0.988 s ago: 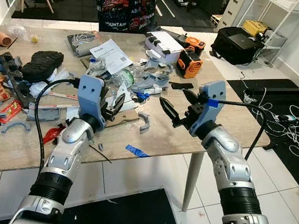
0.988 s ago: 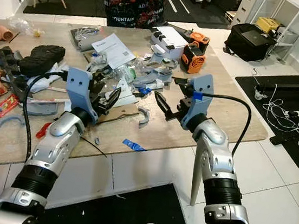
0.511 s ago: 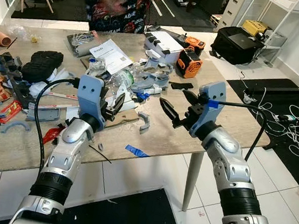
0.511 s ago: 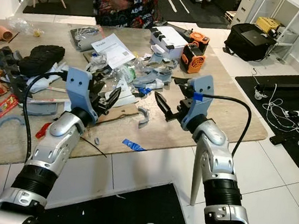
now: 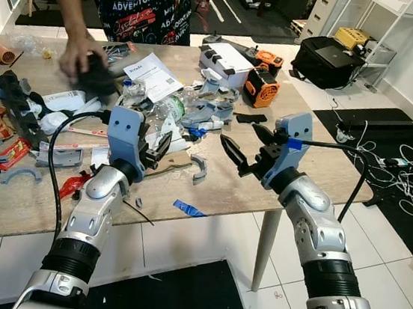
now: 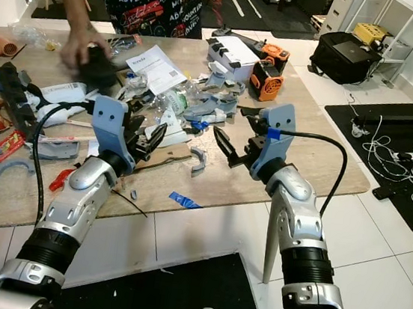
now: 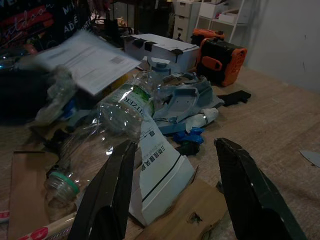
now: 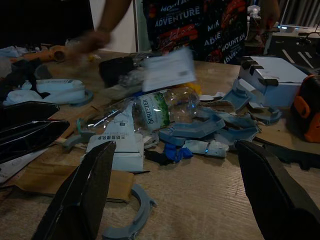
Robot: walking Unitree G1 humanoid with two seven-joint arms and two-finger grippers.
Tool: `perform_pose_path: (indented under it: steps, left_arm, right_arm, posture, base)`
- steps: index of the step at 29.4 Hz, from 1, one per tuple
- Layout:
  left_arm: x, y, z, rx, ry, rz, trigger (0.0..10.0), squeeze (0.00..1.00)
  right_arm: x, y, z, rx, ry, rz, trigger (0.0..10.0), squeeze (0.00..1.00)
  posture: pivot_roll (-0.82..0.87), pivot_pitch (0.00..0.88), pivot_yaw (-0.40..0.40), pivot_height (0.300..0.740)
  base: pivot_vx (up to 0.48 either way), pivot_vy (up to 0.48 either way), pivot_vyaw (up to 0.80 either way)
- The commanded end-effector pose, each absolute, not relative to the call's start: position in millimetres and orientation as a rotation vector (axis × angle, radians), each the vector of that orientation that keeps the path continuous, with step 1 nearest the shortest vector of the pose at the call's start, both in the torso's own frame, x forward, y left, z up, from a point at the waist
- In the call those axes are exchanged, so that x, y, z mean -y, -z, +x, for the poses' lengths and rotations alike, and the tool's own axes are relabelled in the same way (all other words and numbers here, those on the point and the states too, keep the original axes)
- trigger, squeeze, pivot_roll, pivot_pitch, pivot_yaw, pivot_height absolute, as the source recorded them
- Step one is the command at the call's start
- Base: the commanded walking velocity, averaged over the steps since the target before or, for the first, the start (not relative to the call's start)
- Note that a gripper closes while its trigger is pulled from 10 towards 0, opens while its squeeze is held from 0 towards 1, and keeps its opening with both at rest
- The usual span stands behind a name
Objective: Picking trash to rubbish bin
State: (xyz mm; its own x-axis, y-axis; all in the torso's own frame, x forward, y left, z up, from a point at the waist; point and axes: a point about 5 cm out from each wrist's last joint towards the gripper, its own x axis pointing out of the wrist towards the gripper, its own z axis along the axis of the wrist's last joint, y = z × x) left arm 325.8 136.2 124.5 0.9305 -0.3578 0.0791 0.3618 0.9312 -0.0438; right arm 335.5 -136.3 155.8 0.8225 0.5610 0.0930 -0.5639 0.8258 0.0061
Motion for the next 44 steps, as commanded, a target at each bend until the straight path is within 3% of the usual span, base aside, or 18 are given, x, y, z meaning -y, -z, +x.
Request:
perform_pose_path:
  steps: [1, 44]
  left_arm:
    - [-136.6, -127.9, 328.3, 0.082, 0.375, -0.044, 10.0, 0.00]
    - [-136.8, -128.6, 329.3, 0.082, 0.378, -0.048, 10.0, 0.00]
  right_arm:
    - [141.2, -152.4, 335.0, 0.082, -0.581, 0.052, 10.0, 0.00]
    - [141.9, -152.8, 335.6, 0.082, -0.578, 0.062, 10.0, 0.00]
  posture:
    - [-0.07, 0.000, -0.046, 0.740]
    - [-0.07, 0.000, -0.043, 0.740]
  base:
    - [0.000, 0.000, 0.00]
    - [0.000, 0.000, 0.00]
